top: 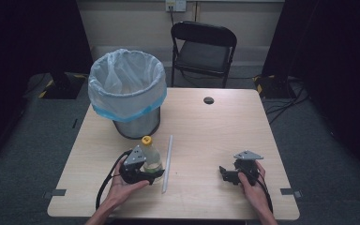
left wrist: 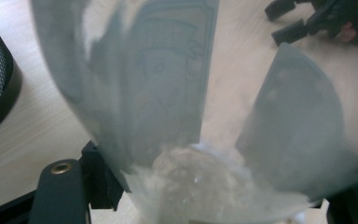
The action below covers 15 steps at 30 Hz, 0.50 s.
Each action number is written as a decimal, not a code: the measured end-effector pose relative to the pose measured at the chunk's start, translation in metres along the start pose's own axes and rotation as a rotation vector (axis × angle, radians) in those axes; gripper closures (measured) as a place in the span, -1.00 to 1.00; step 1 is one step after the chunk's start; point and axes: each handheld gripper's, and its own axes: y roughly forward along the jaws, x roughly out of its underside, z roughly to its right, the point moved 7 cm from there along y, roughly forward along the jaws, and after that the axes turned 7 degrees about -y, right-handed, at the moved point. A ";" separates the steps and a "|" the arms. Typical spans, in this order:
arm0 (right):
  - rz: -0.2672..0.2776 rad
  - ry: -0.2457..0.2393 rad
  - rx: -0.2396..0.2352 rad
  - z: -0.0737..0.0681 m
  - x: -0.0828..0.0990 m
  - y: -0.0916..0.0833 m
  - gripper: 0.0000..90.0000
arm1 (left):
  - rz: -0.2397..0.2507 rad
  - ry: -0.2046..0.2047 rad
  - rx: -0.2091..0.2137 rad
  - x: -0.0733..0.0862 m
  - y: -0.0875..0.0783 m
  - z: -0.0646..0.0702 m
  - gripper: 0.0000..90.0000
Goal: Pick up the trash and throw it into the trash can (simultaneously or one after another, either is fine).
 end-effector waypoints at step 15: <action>0.000 0.000 0.000 0.000 0.000 0.000 -0.72 | 0.049 -0.002 -0.014 -0.018 -0.018 0.001 -0.37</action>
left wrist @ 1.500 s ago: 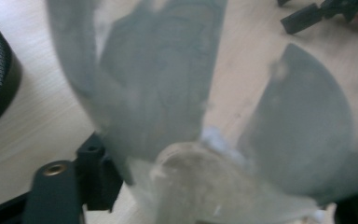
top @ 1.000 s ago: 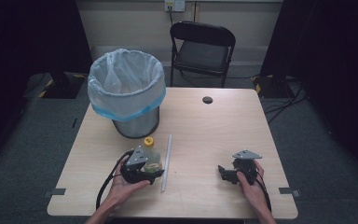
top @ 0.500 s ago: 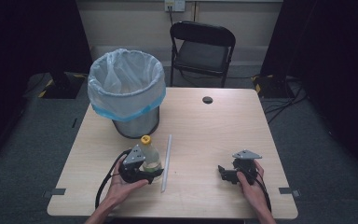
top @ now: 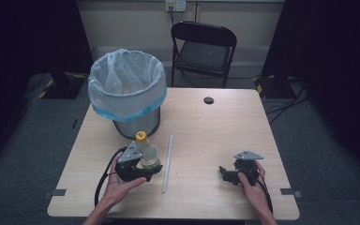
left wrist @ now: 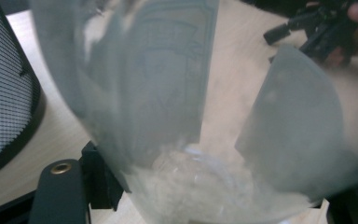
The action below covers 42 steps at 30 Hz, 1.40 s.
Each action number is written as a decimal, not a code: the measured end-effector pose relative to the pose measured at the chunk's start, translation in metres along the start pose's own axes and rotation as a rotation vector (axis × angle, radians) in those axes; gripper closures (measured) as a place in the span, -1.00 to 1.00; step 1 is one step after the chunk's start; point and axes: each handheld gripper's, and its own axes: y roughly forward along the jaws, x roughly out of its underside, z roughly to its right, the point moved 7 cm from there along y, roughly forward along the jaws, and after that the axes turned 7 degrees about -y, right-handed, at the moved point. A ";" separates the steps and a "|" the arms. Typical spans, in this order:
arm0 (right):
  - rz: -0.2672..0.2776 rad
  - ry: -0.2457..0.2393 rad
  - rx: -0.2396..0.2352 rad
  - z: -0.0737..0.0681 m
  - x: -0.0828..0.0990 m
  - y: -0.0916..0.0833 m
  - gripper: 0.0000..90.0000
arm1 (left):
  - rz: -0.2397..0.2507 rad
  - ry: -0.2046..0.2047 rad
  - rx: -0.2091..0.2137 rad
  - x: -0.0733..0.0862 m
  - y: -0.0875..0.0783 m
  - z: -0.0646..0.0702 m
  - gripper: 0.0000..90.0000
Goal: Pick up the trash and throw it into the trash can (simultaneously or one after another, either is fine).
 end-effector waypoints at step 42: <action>-0.001 0.000 0.000 0.000 0.000 0.000 -0.73 | 0.178 0.011 0.009 -0.101 -0.063 -0.007 -0.37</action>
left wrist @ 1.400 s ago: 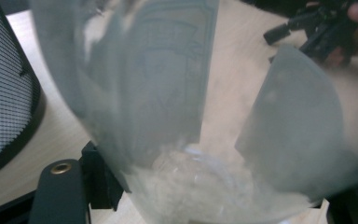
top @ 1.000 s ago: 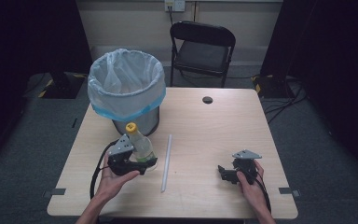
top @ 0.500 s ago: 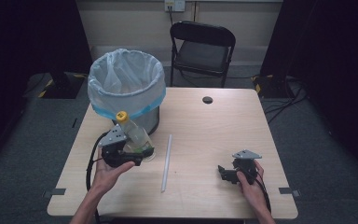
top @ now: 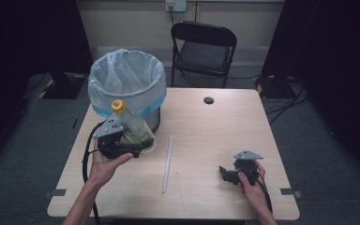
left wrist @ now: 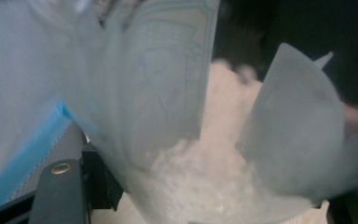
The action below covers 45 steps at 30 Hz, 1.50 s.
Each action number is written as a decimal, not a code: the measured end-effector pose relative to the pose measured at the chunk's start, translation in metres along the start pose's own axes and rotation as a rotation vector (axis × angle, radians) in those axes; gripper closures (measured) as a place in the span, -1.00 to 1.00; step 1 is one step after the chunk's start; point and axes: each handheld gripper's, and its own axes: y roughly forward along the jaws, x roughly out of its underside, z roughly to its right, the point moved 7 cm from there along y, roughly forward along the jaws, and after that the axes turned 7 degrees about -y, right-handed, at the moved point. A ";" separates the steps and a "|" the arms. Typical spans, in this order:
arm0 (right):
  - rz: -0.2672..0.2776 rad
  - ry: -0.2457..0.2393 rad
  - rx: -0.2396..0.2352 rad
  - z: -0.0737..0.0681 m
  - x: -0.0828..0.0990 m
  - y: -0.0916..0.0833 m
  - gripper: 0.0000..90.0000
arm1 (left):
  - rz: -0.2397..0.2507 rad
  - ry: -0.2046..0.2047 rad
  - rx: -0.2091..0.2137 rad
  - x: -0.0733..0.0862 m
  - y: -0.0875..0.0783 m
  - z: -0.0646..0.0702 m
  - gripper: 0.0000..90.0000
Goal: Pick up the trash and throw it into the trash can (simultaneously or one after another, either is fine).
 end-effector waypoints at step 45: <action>-0.002 0.002 0.000 0.000 0.000 0.000 -0.73 | 0.138 0.003 -0.031 -0.124 -0.034 -0.037 -0.37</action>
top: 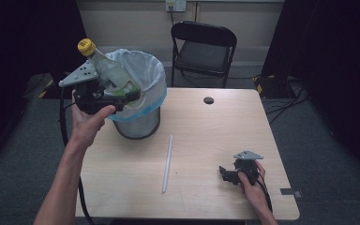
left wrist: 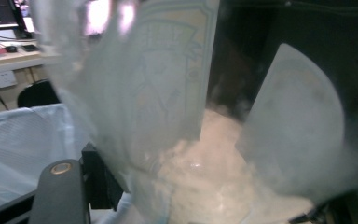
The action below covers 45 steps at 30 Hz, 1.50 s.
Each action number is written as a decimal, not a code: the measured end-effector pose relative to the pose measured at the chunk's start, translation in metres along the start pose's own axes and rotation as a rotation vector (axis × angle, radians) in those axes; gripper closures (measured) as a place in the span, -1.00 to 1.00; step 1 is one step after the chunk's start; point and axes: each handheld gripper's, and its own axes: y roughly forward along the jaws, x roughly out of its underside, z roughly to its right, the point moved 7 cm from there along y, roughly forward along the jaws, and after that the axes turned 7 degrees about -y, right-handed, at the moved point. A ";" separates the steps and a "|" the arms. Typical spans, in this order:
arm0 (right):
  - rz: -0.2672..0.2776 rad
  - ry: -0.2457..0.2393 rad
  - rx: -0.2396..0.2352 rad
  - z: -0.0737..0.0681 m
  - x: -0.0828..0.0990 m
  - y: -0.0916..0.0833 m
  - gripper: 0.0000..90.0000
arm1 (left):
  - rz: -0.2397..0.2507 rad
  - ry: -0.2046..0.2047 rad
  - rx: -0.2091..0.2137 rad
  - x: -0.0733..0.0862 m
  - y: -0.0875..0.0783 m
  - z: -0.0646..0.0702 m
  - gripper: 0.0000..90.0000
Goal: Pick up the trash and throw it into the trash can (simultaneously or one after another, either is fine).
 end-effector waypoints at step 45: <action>0.000 0.002 0.000 0.000 0.000 0.000 -0.73 | -0.021 -0.101 -0.192 -0.021 0.031 -0.089 -0.33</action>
